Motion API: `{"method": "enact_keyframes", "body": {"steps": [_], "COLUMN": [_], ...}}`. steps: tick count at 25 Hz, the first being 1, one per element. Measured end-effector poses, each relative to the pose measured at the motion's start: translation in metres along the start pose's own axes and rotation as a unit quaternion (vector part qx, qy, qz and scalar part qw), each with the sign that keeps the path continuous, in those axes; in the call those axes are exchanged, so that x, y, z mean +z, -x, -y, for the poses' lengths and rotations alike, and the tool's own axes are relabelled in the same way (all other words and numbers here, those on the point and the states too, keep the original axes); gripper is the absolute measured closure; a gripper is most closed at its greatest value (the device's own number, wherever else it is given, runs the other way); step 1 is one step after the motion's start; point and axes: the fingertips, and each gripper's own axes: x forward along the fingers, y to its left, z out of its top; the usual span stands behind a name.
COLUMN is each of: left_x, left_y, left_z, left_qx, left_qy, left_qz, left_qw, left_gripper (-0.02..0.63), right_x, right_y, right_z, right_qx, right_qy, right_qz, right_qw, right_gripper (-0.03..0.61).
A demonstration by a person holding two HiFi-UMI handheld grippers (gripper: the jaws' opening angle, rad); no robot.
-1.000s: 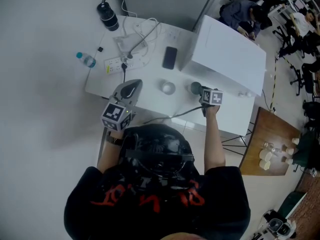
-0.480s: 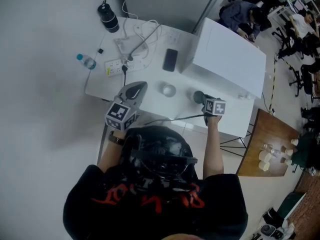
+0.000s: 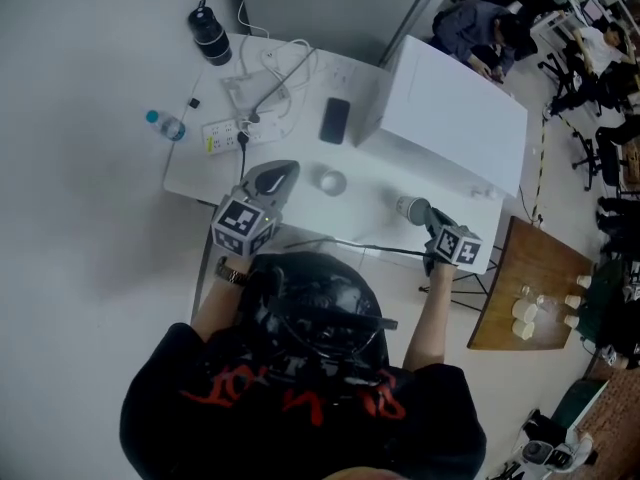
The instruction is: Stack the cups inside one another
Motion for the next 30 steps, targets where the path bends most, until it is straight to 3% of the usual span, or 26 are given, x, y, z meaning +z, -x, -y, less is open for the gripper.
{"method": "enact_keyframes", "body": {"steps": [5, 14, 25, 30], "left_x": [-0.002, -0.001, -0.003, -0.005], "left_y": [-0.006, -0.008, 0.016, 0.033], "left_z": [-0.001, 0.000, -0.019, -0.032], "left_qx": [-0.005, -0.007, 0.033, 0.062], "left_qy": [-0.001, 0.000, 0.014, 0.021], "left_qz": [-0.004, 0.004, 0.011, 0.016], "left_qw": [1.0000, 1.0000, 0.9993, 0.9977], "left_gripper": [0.614, 0.614, 0.614, 0.614], "right_x": [0.039, 0.085, 0.070, 0.061], "right_y": [0.038, 0.033, -0.024, -0.051], "right_z": [-0.021, -0.107, -0.190, -0.208], "right_qx": [0.017, 0.048, 0.102, 0.099], "right_qy": [0.014, 0.140, 0.225, 0.260], "right_qz": [0.049, 0.037, -0.026, -0.044], "right_qw": [0.999, 0.988, 0.969, 0.959], "right_gripper": [0.552, 0.552, 0.552, 0.552]}}
